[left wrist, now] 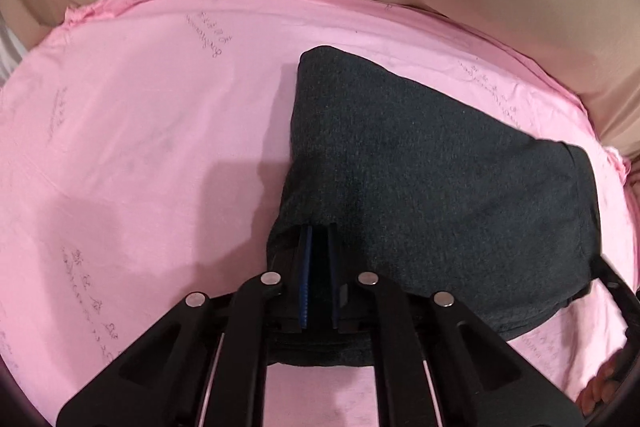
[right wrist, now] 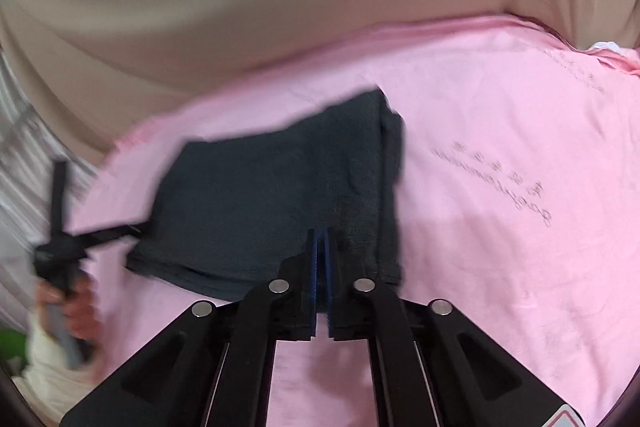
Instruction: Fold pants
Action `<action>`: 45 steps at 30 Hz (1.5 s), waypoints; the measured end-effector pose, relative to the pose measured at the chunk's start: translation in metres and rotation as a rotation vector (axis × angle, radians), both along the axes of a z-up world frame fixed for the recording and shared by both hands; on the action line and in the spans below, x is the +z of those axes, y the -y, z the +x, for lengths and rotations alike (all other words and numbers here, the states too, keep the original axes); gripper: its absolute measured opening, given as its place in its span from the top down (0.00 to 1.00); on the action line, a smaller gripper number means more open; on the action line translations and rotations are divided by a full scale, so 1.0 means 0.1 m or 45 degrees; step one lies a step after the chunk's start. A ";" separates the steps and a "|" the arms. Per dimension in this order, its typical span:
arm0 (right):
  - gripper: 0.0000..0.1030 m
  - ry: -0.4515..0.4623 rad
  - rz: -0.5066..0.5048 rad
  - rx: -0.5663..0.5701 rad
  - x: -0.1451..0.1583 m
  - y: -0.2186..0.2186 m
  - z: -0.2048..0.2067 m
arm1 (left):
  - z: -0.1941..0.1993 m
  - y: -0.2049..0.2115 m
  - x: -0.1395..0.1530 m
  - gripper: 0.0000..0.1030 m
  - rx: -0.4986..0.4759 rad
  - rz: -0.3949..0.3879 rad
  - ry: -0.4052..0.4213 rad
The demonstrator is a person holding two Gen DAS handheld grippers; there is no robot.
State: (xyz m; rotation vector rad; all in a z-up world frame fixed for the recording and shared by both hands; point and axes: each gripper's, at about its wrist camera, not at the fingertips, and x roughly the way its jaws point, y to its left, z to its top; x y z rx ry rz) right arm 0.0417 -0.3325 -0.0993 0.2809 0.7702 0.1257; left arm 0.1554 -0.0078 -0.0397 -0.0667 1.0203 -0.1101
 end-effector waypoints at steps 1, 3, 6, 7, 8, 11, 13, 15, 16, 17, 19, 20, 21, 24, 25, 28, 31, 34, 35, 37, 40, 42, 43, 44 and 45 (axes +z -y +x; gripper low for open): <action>1.00 -0.009 0.049 -0.015 0.02 0.03 -0.03 | -0.05 0.04 0.03 0.93 -0.002 0.009 0.013; 1.00 0.018 0.058 -0.027 0.17 0.05 -0.15 | -0.16 0.06 0.11 0.92 -0.016 0.040 0.059; 0.98 0.037 -0.035 -0.005 0.20 -0.06 -0.17 | -0.34 0.04 0.25 0.92 -0.030 0.104 0.132; 1.00 -0.010 -0.082 -0.030 0.10 -0.04 -0.10 | -0.36 0.06 0.27 0.92 -0.041 0.120 0.144; 1.00 -0.003 -0.057 -0.027 0.04 -0.01 -0.10 | -0.38 0.08 0.28 0.92 -0.047 0.131 0.148; 1.00 0.011 0.008 -0.066 0.18 0.05 -0.24 | -0.42 0.08 0.29 0.92 -0.059 0.145 0.147; 0.99 0.042 -0.061 -0.058 0.25 -0.03 -0.31 | -0.46 0.08 0.29 0.92 -0.064 0.153 0.150; 0.98 0.000 -0.120 -0.060 0.15 -0.07 -0.22 | -0.48 0.07 0.30 0.92 -0.063 0.152 0.150; 1.00 -0.035 -0.148 -0.069 0.06 -0.08 -0.17 | -0.49 0.07 0.29 0.92 -0.063 0.153 0.147; 1.00 -0.019 -0.135 -0.076 0.03 -0.11 -0.15 | -0.52 0.06 0.29 0.92 -0.063 0.154 0.146; 1.00 -0.026 -0.114 -0.101 0.07 -0.18 -0.17 | -0.56 0.06 0.29 0.92 -0.067 0.179 0.156; 1.00 -0.003 -0.113 -0.101 0.13 -0.21 -0.23 | -0.59 0.06 0.29 0.92 -0.066 0.193 0.166; 0.98 0.015 -0.122 -0.098 0.18 -0.24 -0.28 | -0.60 0.06 0.28 0.92 -0.067 0.205 0.173; 0.92 0.088 -0.132 -0.098 0.31 -0.34 -0.51 | -0.75 0.06 0.31 0.79 -0.063 0.238 0.227; 0.91 0.110 -0.126 -0.101 0.34 -0.37 -0.61 | -0.82 0.06 0.33 0.70 -0.063 0.243 0.257; 0.87 0.158 -0.119 -0.145 0.29 -0.48 -0.83 | -1.12 0.06 0.41 0.22 -0.071 0.223 0.412; 0.71 0.197 -0.131 -0.208 0.17 -0.57 -1.03 | -1.45 0.09 0.42 0.10 -0.100 0.226 0.540; 0.62 0.152 -0.187 -0.232 0.02 -0.65 -1.13 | -1.62 0.08 0.30 0.07 -0.151 0.177 0.500; 0.62 0.144 -0.190 -0.235 -0.01 -0.67 -1.16 | -1.64 0.08 0.24 0.07 -0.156 0.166 0.476; 0.57 0.107 -0.191 -0.235 -0.10 -0.68 -1.17 | -1.67 0.07 0.11 0.07 -0.149 0.149 0.428; 0.51 0.104 -0.205 -0.277 -0.11 -0.67 -1.23 | -1.59 0.01 -0.03 0.07 -0.149 0.077 0.317; 0.46 0.085 -0.217 -0.296 -0.13 -0.65 -1.20 | -1.54 -0.05 -0.08 0.07 -0.110 0.051 0.284; 0.46 0.069 -0.226 -0.303 -0.15 -0.65 -1.19 | -1.52 -0.10 -0.09 0.08 -0.086 0.023 0.271; 0.46 0.058 -0.233 -0.304 -0.16 -0.67 -1.20 | -1.51 -0.13 -0.09 0.08 -0.068 0.003 0.269; 0.46 0.048 -0.243 -0.303 -0.17 -0.67 -1.19 | -1.51 -0.16 -0.09 0.08 -0.054 -0.012 0.273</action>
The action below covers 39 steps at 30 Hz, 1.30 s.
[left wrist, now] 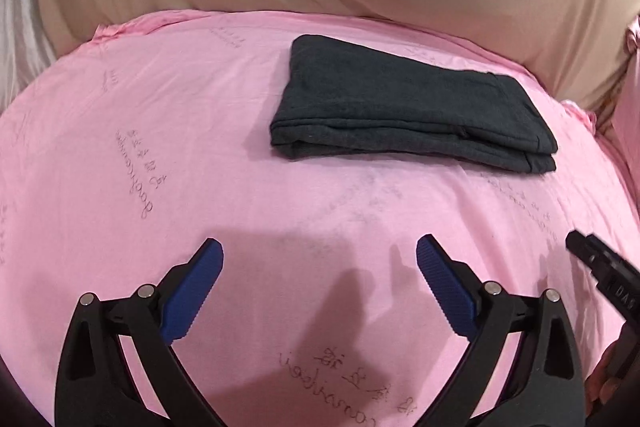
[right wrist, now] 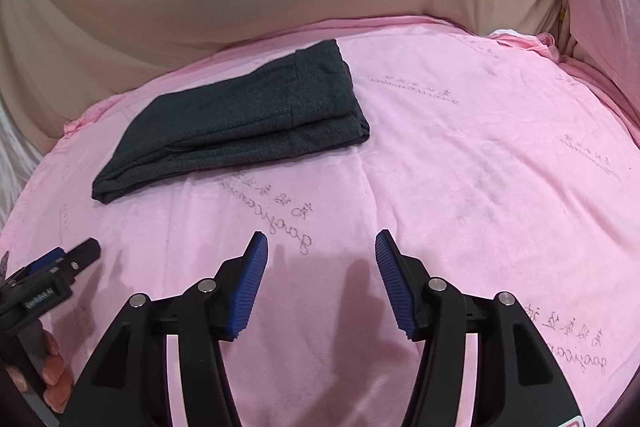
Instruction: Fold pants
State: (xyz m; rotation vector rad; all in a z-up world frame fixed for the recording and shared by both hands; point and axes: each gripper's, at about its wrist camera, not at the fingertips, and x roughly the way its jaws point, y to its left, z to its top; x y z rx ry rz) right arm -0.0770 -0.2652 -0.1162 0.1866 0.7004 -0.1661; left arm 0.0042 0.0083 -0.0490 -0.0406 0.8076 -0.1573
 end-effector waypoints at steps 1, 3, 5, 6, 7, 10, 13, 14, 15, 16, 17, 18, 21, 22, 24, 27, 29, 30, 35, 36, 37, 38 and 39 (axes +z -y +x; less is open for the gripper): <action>0.46 -0.007 -0.015 -0.006 -0.01 -0.02 0.00 | -0.01 -0.01 0.01 0.08 0.009 -0.011 0.011; 0.46 -0.015 -0.044 -0.001 -0.01 -0.08 0.00 | -0.04 0.01 0.03 0.08 0.018 0.005 0.038; 0.46 -0.023 -0.090 -0.011 -0.01 -0.13 0.00 | -0.06 0.06 0.04 0.09 0.012 0.031 0.062; 0.46 -0.025 -0.106 -0.013 -0.01 -0.15 0.00 | -0.08 0.08 0.06 0.09 0.009 0.050 0.075; 0.45 -0.028 -0.123 -0.017 -0.01 -0.17 0.00 | -0.09 0.11 0.07 0.09 -0.005 0.064 0.086; 0.43 -0.029 -0.143 -0.026 -0.01 -0.19 -0.01 | -0.11 0.17 0.08 0.09 -0.030 0.092 0.094; 0.42 -0.034 -0.146 -0.030 -0.01 -0.18 -0.01 | -0.12 0.19 0.09 0.09 -0.040 0.102 0.103; 0.42 -0.035 -0.146 -0.030 -0.01 -0.17 -0.01 | -0.13 0.19 0.10 0.09 -0.041 0.107 0.105; 0.41 -0.035 -0.147 -0.031 -0.01 -0.17 -0.01 | -0.13 0.19 0.09 0.09 -0.044 0.109 0.105; 0.40 -0.034 -0.149 -0.032 -0.01 -0.17 -0.01 | -0.13 0.20 0.09 0.09 -0.048 0.116 0.104; 0.39 -0.032 -0.150 -0.031 -0.01 -0.16 -0.02 | -0.13 0.21 0.09 0.09 -0.049 0.122 0.104; 0.39 -0.032 -0.150 -0.030 -0.01 -0.16 -0.02 | -0.14 0.22 0.09 0.09 -0.056 0.125 0.105; 0.39 -0.031 -0.147 -0.030 -0.01 -0.16 -0.02 | -0.13 0.25 0.09 0.09 -0.074 0.140 0.100; 0.39 -0.032 -0.148 -0.031 -0.01 -0.16 -0.02 | -0.13 0.26 0.09 0.09 -0.075 0.146 0.101; 0.38 -0.031 -0.148 -0.030 -0.01 -0.16 -0.02 | -0.13 0.28 0.08 0.09 -0.081 0.156 0.100; 0.38 -0.030 -0.145 -0.032 -0.01 -0.15 -0.02 | -0.13 0.30 0.07 0.13 -0.087 0.171 0.092; 0.38 -0.029 -0.142 -0.035 -0.01 -0.15 -0.02 | -0.12 0.30 0.06 0.14 -0.085 0.180 0.085; 0.38 -0.027 -0.140 -0.036 -0.01 -0.14 -0.02 | -0.11 0.30 0.06 0.14 -0.084 0.181 0.081; 0.37 -0.024 -0.138 -0.036 0.00 -0.14 -0.03 | -0.10 0.30 0.05 0.14 -0.078 0.186 0.076; 0.37 -0.025 -0.139 -0.036 0.00 -0.14 -0.03 | -0.10 0.30 0.05 0.14 -0.077 0.188 0.075; 0.36 -0.026 -0.139 -0.036 0.00 -0.14 -0.03 | -0.10 0.30 0.05 0.14 -0.076 0.188 0.075; 0.36 -0.026 -0.139 -0.036 0.00 -0.14 -0.03 | -0.10 0.30 0.05 0.14 -0.078 0.188 0.075; 0.36 -0.026 -0.138 -0.035 0.00 -0.14 -0.03 | -0.10 0.30 0.05 0.14 -0.078 0.191 0.075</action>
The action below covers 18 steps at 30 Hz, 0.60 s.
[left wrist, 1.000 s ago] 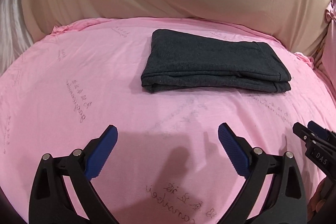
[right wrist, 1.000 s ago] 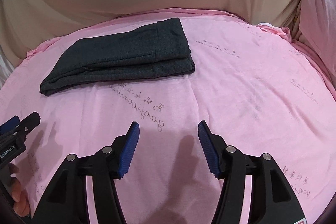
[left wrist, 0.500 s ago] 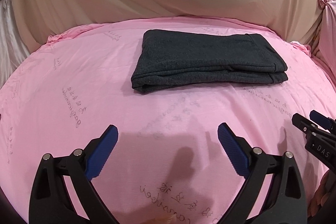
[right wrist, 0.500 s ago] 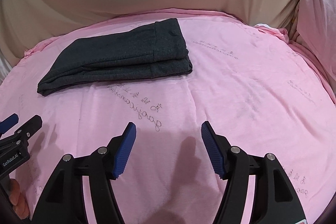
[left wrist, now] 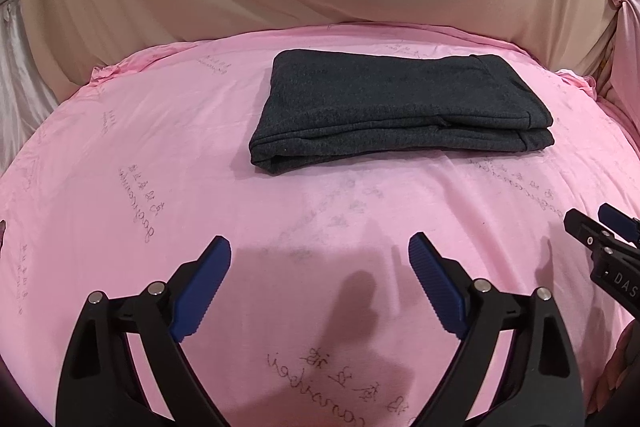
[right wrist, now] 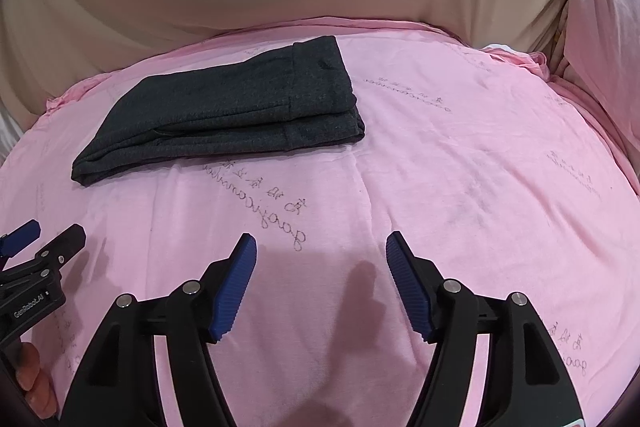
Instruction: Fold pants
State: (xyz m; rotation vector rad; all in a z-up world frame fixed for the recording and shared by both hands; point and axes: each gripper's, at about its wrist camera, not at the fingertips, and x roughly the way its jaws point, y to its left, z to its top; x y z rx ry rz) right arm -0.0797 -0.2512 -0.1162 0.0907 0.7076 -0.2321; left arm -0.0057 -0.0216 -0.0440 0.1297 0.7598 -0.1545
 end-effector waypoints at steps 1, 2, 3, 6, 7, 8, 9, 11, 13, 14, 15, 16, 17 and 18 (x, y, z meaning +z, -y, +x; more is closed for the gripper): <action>0.35 -0.001 0.000 0.000 0.00 0.00 0.00 | 0.00 0.00 0.00 0.14 0.002 0.003 0.001; 0.35 -0.002 0.000 0.001 0.00 0.00 0.01 | 0.00 0.00 0.00 0.14 -0.003 0.001 0.004; 0.34 -0.003 -0.001 0.001 0.00 0.00 0.01 | -0.02 0.01 0.01 0.15 -0.002 0.004 0.016; 0.34 -0.003 0.001 0.001 0.00 0.00 0.01 | -0.07 0.01 0.04 0.15 -0.012 0.006 0.051; 0.34 -0.005 0.001 0.001 0.00 0.00 0.01 | -0.08 0.02 0.05 0.15 -0.021 0.003 0.059; 0.34 -0.006 0.001 0.002 0.00 0.00 0.01 | -0.09 0.02 0.06 0.15 -0.019 0.007 0.066; 0.34 -0.006 0.002 0.002 0.00 0.00 0.01 | -0.09 0.01 0.06 0.15 -0.017 0.008 0.070; 0.34 -0.008 0.006 0.002 0.00 0.00 0.01 | -0.08 0.00 0.06 0.15 -0.018 0.004 0.065; 0.33 -0.008 0.008 -0.001 0.00 -0.01 0.01 | -0.06 0.00 0.05 0.15 -0.023 0.003 0.048; 0.33 -0.006 0.009 -0.003 0.00 -0.01 0.00 | -0.05 0.00 0.04 0.15 -0.018 0.010 0.047; 0.31 -0.004 0.009 -0.003 0.00 -0.01 0.00 | -0.06 0.01 0.05 0.15 -0.029 0.006 0.051; 0.30 -0.002 0.008 -0.004 0.01 -0.01 0.00 | -0.06 0.01 0.05 0.15 -0.031 0.010 0.056; 0.30 -0.001 0.008 -0.003 0.01 -0.01 0.00 | -0.07 0.02 0.05 0.14 -0.029 0.017 0.058; 0.30 0.000 0.007 -0.004 0.01 -0.01 0.00 | -0.06 0.03 0.05 0.14 -0.029 0.023 0.055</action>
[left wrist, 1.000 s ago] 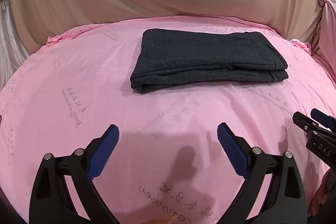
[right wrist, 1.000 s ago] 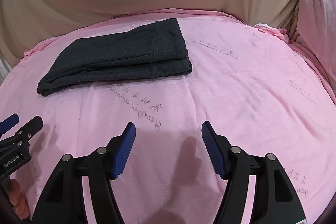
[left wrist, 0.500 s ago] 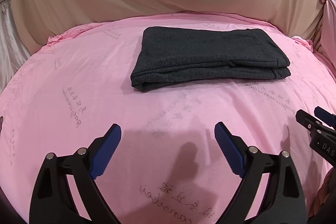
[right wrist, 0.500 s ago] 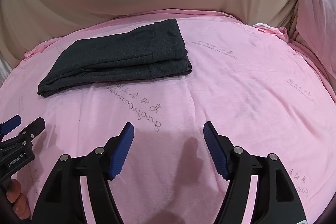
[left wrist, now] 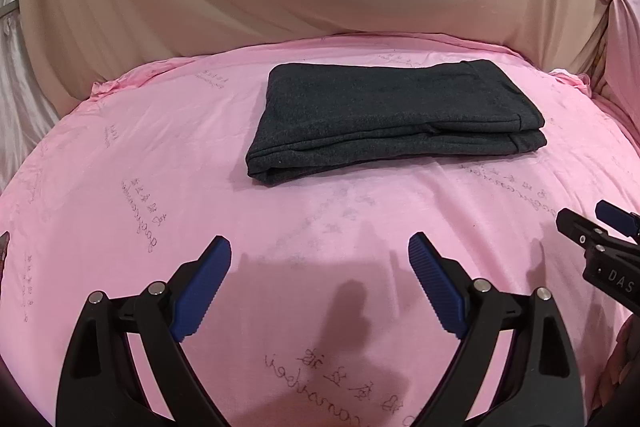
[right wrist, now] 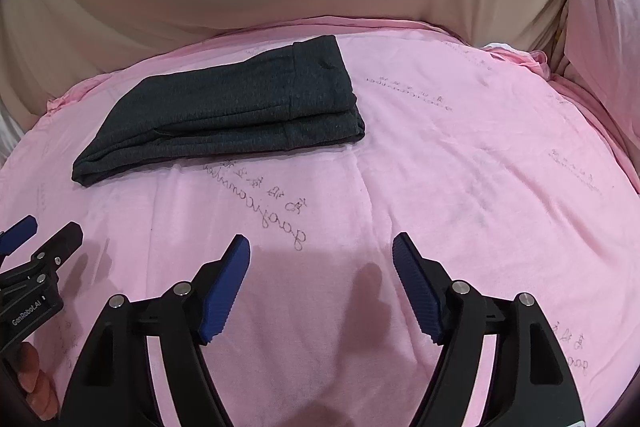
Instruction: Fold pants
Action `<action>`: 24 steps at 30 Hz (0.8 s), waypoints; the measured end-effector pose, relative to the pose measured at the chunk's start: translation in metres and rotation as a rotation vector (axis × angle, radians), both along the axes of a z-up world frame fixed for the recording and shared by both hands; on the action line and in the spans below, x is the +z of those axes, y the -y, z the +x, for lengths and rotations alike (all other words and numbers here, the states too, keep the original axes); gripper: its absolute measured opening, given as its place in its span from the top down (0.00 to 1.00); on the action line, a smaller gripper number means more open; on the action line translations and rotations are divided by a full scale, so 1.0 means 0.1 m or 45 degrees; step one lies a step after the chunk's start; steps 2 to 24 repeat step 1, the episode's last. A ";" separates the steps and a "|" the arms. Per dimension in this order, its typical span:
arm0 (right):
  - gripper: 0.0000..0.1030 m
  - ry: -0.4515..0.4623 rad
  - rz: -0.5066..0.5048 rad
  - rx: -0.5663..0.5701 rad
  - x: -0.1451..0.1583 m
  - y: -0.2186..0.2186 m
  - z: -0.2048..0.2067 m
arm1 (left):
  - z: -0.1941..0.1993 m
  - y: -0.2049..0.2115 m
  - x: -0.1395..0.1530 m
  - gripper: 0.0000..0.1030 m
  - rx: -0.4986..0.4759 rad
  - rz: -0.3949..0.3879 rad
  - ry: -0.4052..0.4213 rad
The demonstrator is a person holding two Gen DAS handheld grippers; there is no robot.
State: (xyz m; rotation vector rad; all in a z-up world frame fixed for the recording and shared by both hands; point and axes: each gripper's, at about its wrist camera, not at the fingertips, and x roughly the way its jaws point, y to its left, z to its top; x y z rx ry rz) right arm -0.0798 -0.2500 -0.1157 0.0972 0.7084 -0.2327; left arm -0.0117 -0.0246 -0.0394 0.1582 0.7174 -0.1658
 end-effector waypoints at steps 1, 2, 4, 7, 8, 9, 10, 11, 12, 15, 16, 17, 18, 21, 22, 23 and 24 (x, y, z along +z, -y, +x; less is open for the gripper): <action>0.30 0.000 0.001 0.001 0.00 0.00 0.00 | 0.00 0.00 -0.01 0.14 0.004 0.003 -0.004; 0.30 0.000 0.001 0.001 0.00 0.00 0.00 | 0.00 0.00 -0.01 0.14 0.004 0.003 -0.004; 0.30 0.000 0.001 0.001 0.00 0.00 0.00 | 0.00 0.00 -0.01 0.14 0.004 0.003 -0.004; 0.30 0.000 0.001 0.001 0.00 0.00 0.00 | 0.00 0.00 -0.01 0.14 0.004 0.003 -0.004; 0.30 0.000 0.001 0.001 0.00 0.00 0.00 | 0.00 0.00 -0.01 0.14 0.004 0.003 -0.004; 0.30 0.000 0.001 0.001 0.00 0.00 0.00 | 0.00 0.00 -0.01 0.14 0.004 0.003 -0.004; 0.30 0.000 0.001 0.001 0.00 0.00 0.00 | 0.00 0.00 -0.01 0.14 0.004 0.003 -0.004; 0.30 0.000 0.001 0.001 0.00 0.00 0.00 | 0.00 0.00 -0.01 0.14 0.004 0.003 -0.004; 0.30 0.000 0.001 0.001 0.00 0.00 0.00 | 0.00 0.00 -0.01 0.14 0.004 0.003 -0.004; 0.30 0.000 0.001 0.001 0.00 0.00 0.00 | 0.00 0.00 -0.01 0.14 0.004 0.003 -0.004; 0.30 0.000 0.001 0.001 0.00 0.00 0.00 | 0.00 0.00 -0.01 0.14 0.004 0.003 -0.004; 0.30 0.000 0.001 0.001 0.00 0.00 0.00 | 0.00 0.00 -0.01 0.14 0.004 0.003 -0.004; 0.30 0.000 0.001 0.001 0.00 0.00 0.00 | 0.00 0.00 -0.01 0.14 0.004 0.003 -0.004; 0.30 0.000 0.001 0.001 0.00 0.00 0.00 | 0.00 0.00 -0.01 0.14 0.004 0.003 -0.004; 0.30 0.000 0.001 0.001 0.00 0.00 0.00 | 0.00 0.00 -0.01 0.14 0.004 0.003 -0.004; 0.30 0.000 0.001 0.001 0.00 0.00 0.00 | 0.00 0.00 -0.01 0.14 0.004 0.003 -0.004; 0.30 0.000 0.001 0.001 0.00 0.00 0.00 | 0.00 0.00 -0.01 0.14 0.004 0.003 -0.004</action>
